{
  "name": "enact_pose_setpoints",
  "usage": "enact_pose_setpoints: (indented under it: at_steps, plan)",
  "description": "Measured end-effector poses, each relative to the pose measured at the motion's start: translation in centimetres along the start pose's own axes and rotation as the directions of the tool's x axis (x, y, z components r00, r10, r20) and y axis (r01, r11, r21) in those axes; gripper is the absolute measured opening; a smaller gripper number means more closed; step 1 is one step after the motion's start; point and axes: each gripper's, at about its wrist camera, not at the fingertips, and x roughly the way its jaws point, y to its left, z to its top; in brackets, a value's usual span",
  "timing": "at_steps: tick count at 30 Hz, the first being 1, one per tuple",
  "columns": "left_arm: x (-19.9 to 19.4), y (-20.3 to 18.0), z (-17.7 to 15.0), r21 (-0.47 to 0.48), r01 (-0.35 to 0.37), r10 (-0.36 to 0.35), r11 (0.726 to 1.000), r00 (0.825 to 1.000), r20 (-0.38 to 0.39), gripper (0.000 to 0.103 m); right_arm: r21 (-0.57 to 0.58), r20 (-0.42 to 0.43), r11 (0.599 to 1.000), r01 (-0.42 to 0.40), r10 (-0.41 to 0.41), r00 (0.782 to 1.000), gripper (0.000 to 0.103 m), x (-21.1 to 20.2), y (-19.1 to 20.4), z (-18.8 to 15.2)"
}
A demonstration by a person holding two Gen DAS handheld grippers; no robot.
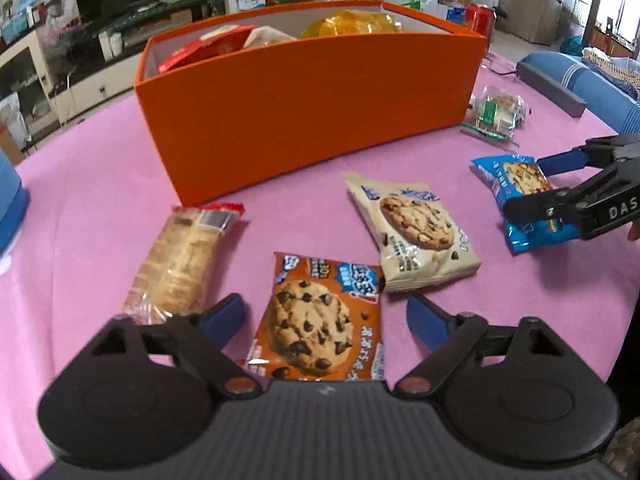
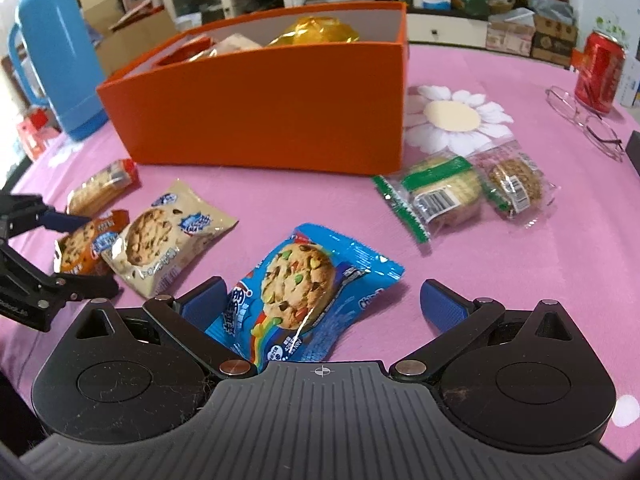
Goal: Organize snacks
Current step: 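Move the right tool over the blue rainbow cookie packet, then grasp the blue cookie packet with the right tool while the left tool grasps the brown cookie packet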
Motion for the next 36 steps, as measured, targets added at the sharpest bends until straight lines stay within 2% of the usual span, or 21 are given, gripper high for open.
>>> enact_pose_setpoints:
  at_steps: [2,7,12,15,16,17,20,22,28,30,31,32,33,35,36]
  plan:
    - [-0.2,-0.1,0.1,-0.014,0.004,-0.004,1.000,1.000,0.008,0.074,-0.002,-0.003,1.000,-0.001,0.001,1.000,0.093,0.3,0.1,0.0]
    - [-0.7,-0.6,-0.4,-0.054,-0.025,0.025,0.998,1.000,0.011,0.064,-0.017,-0.005,1.000,0.013,-0.013,1.000,0.093,0.2,0.1,-0.1]
    - [-1.2,-1.4,-0.9,-0.088,-0.058,0.057,0.994,0.998,-0.007,0.064,-0.013,-0.013,1.000,0.026,-0.026,1.000,0.093,-0.4,-1.0,-0.6]
    - [-1.7,-1.8,-1.5,-0.124,-0.072,0.072,0.990,0.997,-0.004,0.061,0.001,-0.012,0.998,0.061,-0.061,0.998,0.093,-0.9,-2.0,-1.1]
    - [-1.8,-2.0,-1.6,-0.133,-0.085,0.085,0.988,0.996,-0.001,0.063,0.010,-0.011,0.998,0.070,-0.070,0.998,0.093,-1.0,-2.3,-1.1]
    - [-1.8,-2.1,-1.7,-0.142,-0.096,0.097,0.985,0.995,-0.004,0.070,0.023,-0.007,0.997,0.069,-0.069,0.998,0.093,-1.1,-2.5,-1.2]
    - [-1.6,-2.3,-1.7,-0.147,-0.114,0.114,0.983,0.993,-0.008,0.076,0.043,0.021,0.998,0.050,-0.051,0.998,0.093,-1.3,-2.5,-0.9]
    - [-1.5,-2.4,-1.7,-0.131,-0.136,0.138,0.982,0.990,0.002,0.077,0.024,0.040,0.998,0.054,-0.055,0.998,0.093,-1.1,-1.8,-0.5]
    - [-1.3,-1.8,-1.7,-0.156,-0.127,0.131,0.980,0.991,0.018,0.078,-0.069,0.010,0.994,0.085,-0.084,0.996,0.093,0.9,0.3,0.0]
    - [-1.3,-1.8,-1.7,-0.153,-0.127,0.132,0.980,0.991,0.025,0.074,-0.089,0.021,0.992,0.086,-0.085,0.996,0.091,0.9,0.7,-0.2]
    - [-1.3,-1.8,-1.7,-0.150,-0.122,0.128,0.981,0.991,0.032,0.066,-0.090,0.026,0.993,0.082,-0.080,0.996,0.090,0.9,0.7,-0.3]
    - [-1.4,-1.9,-1.7,-0.146,-0.119,0.126,0.982,0.991,0.038,0.058,-0.092,0.029,0.992,0.082,-0.080,0.996,0.085,0.8,0.7,-0.3]
    - [-1.5,-1.9,-1.6,-0.145,-0.127,0.134,0.981,0.990,0.038,0.058,-0.092,0.036,0.992,0.082,-0.079,0.996,0.081,0.6,0.6,-0.4]
    - [-1.6,-1.9,-1.7,-0.156,-0.135,0.142,0.978,0.989,0.032,0.057,-0.093,0.045,0.992,0.080,-0.076,0.996,0.058,0.2,0.5,-0.3]
    - [-1.7,-1.9,-1.7,-0.161,-0.142,0.148,0.977,0.989,0.027,0.057,-0.092,0.048,0.993,0.080,-0.076,0.996,0.051,0.0,0.3,-0.3]
